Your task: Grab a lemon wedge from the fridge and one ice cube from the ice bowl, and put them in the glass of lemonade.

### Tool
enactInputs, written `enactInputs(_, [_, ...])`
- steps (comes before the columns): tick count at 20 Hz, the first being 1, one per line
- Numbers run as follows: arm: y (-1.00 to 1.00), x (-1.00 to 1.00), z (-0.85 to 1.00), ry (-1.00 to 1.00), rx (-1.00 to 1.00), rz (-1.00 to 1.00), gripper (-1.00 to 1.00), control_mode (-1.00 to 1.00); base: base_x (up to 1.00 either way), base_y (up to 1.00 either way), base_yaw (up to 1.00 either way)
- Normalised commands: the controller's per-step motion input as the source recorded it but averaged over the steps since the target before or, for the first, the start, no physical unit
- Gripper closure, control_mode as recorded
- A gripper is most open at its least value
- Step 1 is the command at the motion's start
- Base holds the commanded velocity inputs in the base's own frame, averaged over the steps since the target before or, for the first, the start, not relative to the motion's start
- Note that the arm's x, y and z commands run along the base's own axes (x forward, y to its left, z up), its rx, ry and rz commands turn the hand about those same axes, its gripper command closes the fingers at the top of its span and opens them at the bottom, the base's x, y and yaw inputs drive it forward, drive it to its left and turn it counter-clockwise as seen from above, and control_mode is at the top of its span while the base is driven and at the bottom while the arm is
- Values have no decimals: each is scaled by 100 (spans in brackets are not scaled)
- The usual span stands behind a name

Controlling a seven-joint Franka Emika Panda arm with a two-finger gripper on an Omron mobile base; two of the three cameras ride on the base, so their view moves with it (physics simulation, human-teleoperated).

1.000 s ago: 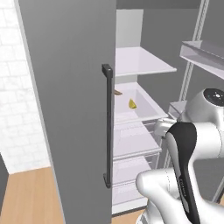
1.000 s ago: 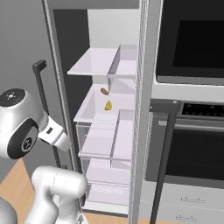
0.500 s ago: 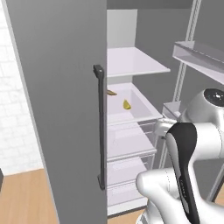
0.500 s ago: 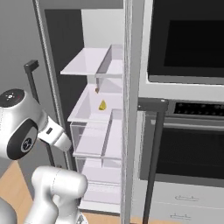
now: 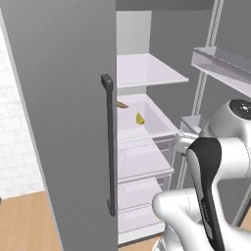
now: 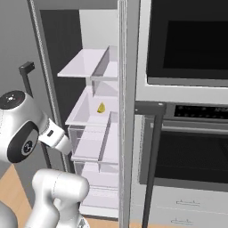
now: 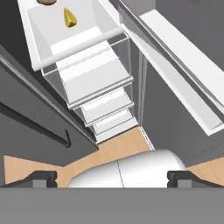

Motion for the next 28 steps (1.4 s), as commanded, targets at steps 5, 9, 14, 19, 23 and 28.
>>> enactInputs(5, [0,0,0,0,0,0,-100,100,45,0,0])
enactInputs(9, [0,0,0,0,0,0,-100,100,39,0,0])
enactInputs(14, [0,11,-8,0,0,0,-100,-100,21,0,0])
enactInputs(19, [1,28,-24,0,-3,0,-100,-100,0,0,0])
enactInputs(23, [11,40,-27,0,-10,5,-100,-100,0,0,0])
enactInputs(28, [0,34,-36,-9,-5,9,-100,-100,0,0,0])
